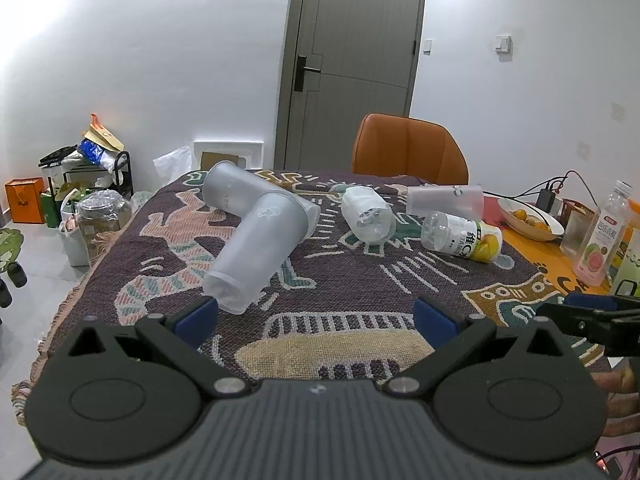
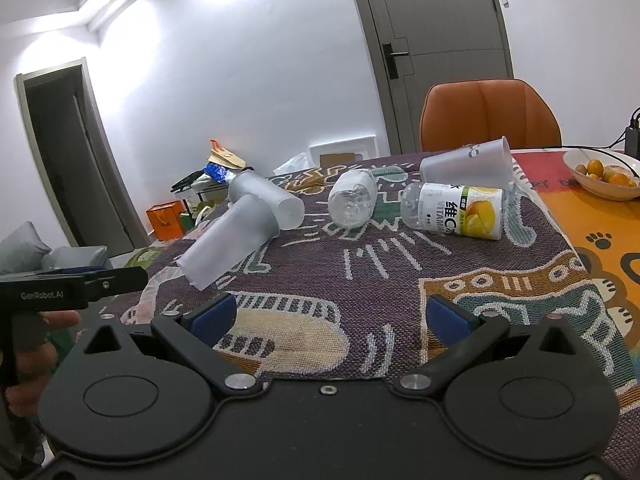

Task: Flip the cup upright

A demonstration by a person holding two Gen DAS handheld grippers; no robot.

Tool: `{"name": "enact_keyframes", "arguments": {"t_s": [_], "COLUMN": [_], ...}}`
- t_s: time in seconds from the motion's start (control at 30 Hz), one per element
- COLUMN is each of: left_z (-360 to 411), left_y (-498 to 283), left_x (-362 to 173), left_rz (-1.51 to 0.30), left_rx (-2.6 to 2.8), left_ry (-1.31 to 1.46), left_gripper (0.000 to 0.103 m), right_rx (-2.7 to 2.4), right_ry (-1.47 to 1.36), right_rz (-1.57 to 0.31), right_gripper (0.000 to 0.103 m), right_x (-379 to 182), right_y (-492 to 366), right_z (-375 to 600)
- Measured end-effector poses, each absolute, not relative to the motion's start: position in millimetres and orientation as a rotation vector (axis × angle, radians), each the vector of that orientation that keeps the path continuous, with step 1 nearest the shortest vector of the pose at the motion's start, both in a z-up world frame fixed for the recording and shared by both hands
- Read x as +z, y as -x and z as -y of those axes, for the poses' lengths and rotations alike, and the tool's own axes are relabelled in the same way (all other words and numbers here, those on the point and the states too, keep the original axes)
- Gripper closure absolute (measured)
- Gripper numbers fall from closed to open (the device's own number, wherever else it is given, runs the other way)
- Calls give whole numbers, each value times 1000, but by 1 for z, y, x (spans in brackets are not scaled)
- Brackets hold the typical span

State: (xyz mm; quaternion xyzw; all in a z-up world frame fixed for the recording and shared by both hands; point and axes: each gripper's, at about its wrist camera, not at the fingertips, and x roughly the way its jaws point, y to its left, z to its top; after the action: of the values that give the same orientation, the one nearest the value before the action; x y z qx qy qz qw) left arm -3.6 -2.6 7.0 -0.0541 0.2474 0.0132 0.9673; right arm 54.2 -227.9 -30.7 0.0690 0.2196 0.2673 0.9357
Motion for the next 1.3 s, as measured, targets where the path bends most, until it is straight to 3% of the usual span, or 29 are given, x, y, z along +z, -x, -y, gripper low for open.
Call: {"name": "enact_keyframes", "arguments": {"t_s": [1.3], "left_z": [-5], "left_y": [7], "left_x": [7], "left_rz": [-495], "left_rx": [49], "left_ry": [117], "left_gripper": [0], "right_rx": [555], "right_ry": [-127], "right_rz": [-446], "right_gripper": [0], "right_x": [-28], "right_y": [-53], "right_z": [229]}}
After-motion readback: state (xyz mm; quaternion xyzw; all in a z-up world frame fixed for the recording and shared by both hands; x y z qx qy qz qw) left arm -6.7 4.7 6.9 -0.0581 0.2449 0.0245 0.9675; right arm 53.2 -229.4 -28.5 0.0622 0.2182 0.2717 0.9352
